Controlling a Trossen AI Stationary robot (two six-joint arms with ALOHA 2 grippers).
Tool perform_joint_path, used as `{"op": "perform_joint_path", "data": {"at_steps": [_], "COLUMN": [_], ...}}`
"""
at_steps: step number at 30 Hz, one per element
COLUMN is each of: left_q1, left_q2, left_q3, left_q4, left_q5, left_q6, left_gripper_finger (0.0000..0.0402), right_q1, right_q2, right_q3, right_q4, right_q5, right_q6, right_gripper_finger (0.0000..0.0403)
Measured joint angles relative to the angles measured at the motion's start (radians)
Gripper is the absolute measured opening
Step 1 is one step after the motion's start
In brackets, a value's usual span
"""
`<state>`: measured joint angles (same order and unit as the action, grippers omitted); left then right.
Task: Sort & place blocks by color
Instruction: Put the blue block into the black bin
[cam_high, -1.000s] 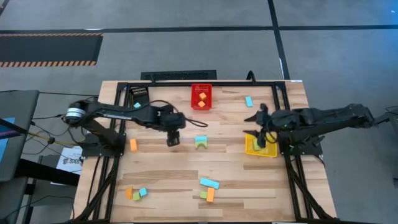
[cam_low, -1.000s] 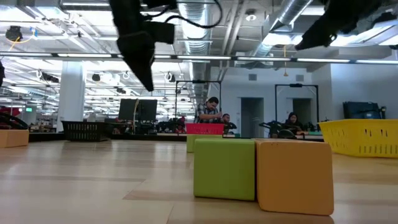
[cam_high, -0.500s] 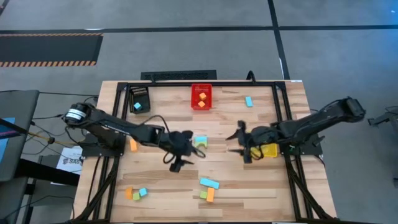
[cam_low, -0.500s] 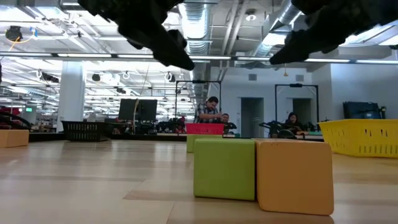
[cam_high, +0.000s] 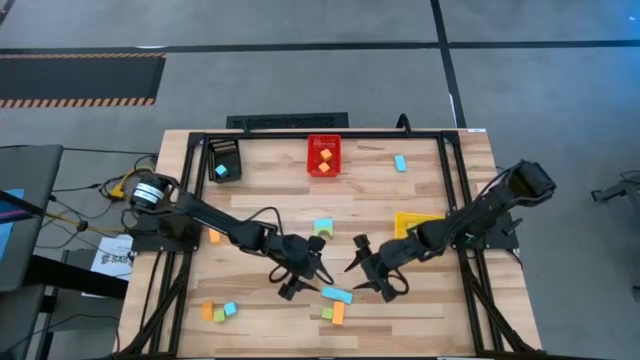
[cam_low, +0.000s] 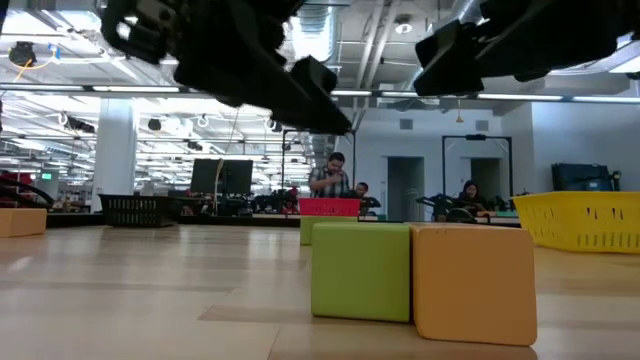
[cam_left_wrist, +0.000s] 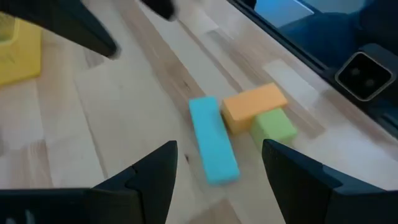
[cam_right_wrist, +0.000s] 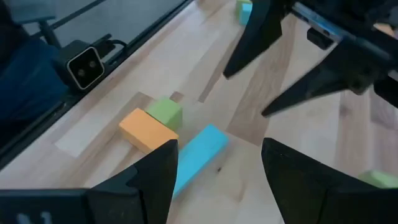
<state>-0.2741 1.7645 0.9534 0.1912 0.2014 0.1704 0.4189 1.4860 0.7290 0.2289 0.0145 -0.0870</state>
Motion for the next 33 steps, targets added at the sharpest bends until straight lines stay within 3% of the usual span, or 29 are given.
{"op": "perform_joint_path", "data": {"at_steps": [5,13,21,33], "left_q1": [0.000,-0.023,-0.064,-0.102], "left_q2": [0.057,0.137,0.160,0.261], "left_q3": [0.000,0.000,0.001,0.023], "left_q4": [0.100,0.187,0.235,0.328], "left_q5": [-0.002,-0.006,-0.107,-0.166], "left_q6": [0.058,-0.018,-0.012,-0.090], "left_gripper_finger": [0.0223,0.0223,0.0223,0.0223], "right_q1": [0.063,0.181,0.286,0.336], "right_q2": [0.063,0.077,0.077,0.078], "right_q3": [0.047,0.080,0.080,0.080], "right_q4": [-0.016,-0.063,-0.097,-0.103], "right_q5": [0.138,0.310,0.489,0.560], "right_q6": [0.131,0.370,0.517,0.619], "right_gripper_finger": [0.0255,0.0255,0.0255,0.0255]}}
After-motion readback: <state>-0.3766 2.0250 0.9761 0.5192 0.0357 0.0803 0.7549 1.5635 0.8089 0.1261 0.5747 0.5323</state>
